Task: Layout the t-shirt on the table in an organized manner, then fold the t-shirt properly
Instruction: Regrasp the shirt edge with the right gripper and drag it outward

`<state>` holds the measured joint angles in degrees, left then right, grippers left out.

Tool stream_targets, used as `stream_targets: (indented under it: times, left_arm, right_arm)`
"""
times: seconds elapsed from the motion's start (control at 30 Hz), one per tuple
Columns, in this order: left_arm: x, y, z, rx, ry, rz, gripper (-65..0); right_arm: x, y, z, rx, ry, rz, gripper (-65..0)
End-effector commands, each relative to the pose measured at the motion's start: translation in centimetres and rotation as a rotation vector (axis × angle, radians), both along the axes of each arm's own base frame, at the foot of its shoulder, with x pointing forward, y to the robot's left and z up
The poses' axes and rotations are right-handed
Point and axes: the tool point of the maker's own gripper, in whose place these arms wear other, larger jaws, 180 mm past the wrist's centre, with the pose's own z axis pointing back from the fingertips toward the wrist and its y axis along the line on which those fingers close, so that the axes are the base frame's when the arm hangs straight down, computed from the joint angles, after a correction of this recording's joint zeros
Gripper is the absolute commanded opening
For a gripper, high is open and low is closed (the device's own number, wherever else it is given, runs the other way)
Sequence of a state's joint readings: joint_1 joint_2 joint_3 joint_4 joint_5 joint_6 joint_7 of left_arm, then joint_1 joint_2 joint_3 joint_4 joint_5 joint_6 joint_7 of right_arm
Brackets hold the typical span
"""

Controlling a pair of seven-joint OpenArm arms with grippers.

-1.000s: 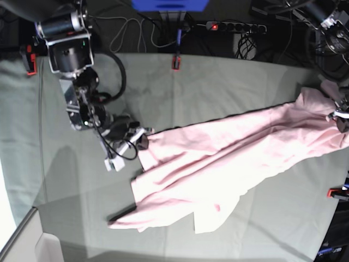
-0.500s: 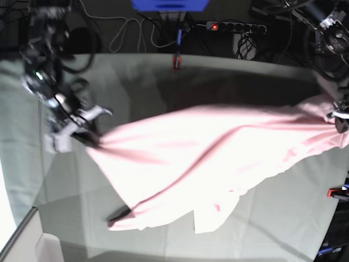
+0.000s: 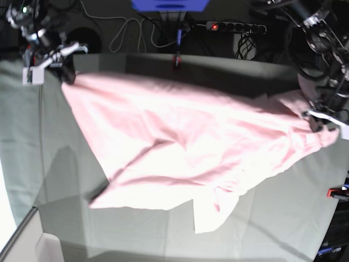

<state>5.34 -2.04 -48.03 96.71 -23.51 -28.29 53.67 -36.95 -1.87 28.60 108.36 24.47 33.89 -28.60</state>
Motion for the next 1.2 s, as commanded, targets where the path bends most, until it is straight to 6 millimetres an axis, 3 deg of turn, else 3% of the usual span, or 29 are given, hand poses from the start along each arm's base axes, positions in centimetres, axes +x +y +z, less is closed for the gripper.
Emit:
stream_targets:
  times: [0.0,0.17,0.33,0.47,0.57,0.73,1.0,1.17]
  left_arm:
    - [1.0,-0.2,1.3,0.011,-0.052,-0.020,-64.8]
    - [0.5,-2.1,0.1,0.008,-0.009,-0.085,-64.8]
    - [-0.4,-2.0,-0.3,0.017,0.011,-0.087,-64.8]
    - [-0.3,-1.9,0.2,0.028,0.000,-0.088,-64.8]
    - [0.1,-2.2,1.4,0.035,-0.036,-0.099,-64.8]
    - [0.7,-3.6,2.9,-0.023,-0.100,-0.128,-64.8]
    - [-2.0,-4.1,-0.4,-0.063,0.037,-0.153,-64.8]
    - [-3.0,-4.2,-2.6,-0.101,0.099,-0.140,-64.8]
  right_arm:
    - [-0.3,0.4,0.6,0.012,-0.025,0.019,-65.0]
    - [-2.6,0.8,-0.8,0.037,0.038,0.025,-65.0]
    - [-4.1,-1.9,-1.7,0.008,0.077,-0.046,-65.0]
    - [-4.1,-3.3,-0.9,-0.025,0.054,-0.053,-65.0]
    - [-2.9,-4.9,0.3,-0.057,0.002,-0.102,-65.0]
    - [-2.9,-9.5,2.2,-0.120,-0.068,-0.291,-65.0]
    - [-5.9,-15.2,3.7,-0.200,-0.092,-0.513,-65.0]
    - [-7.2,-15.3,1.9,-0.165,-0.051,-0.545,-65.0]
